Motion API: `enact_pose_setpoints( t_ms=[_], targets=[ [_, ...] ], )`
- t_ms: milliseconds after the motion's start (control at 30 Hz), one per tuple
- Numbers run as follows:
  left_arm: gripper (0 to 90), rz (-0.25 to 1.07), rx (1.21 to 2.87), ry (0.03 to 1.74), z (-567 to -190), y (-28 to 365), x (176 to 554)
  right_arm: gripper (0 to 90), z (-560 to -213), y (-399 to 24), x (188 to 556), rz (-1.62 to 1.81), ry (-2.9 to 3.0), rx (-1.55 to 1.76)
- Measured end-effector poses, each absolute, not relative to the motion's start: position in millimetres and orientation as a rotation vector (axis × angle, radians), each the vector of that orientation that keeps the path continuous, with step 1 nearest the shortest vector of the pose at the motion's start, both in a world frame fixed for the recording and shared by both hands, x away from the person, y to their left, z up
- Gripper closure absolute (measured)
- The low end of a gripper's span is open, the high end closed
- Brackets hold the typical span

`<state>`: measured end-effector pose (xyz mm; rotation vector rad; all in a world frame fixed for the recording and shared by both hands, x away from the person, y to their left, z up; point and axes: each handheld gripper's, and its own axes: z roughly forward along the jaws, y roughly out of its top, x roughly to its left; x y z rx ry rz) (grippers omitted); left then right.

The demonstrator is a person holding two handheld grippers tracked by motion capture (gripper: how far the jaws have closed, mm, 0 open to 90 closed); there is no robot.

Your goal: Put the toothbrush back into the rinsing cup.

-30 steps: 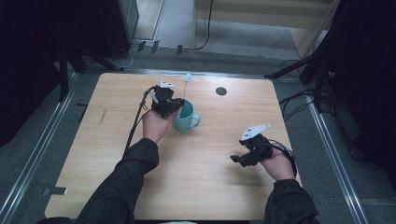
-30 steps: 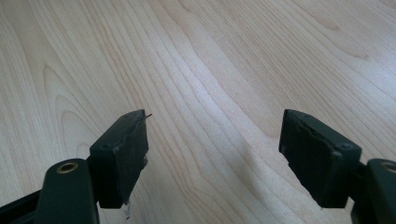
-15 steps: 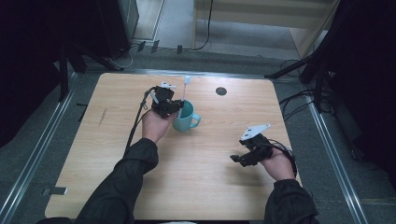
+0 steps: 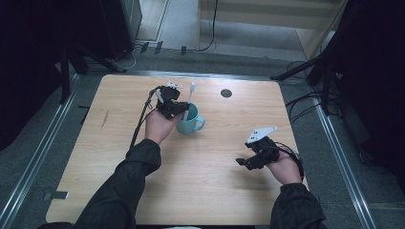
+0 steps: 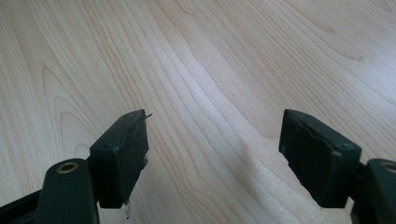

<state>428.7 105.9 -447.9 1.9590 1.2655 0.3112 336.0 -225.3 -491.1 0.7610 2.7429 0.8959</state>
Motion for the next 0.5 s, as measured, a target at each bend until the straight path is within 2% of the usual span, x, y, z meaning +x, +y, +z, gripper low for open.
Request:
enact_pose_setpoints(
  t_ms=[233,500],
  targets=[
    [78.2,0.312,1.986,1.254,-434.4,114.7,424.0,23.9,-491.1,-225.3,335.9,0.895,2.745,0.763],
    [71.0,0.290,2.015,1.233,-422.6,124.8,415.2,23.8,-491.1,-224.8,335.7,0.892,2.745,0.762]
  ],
)
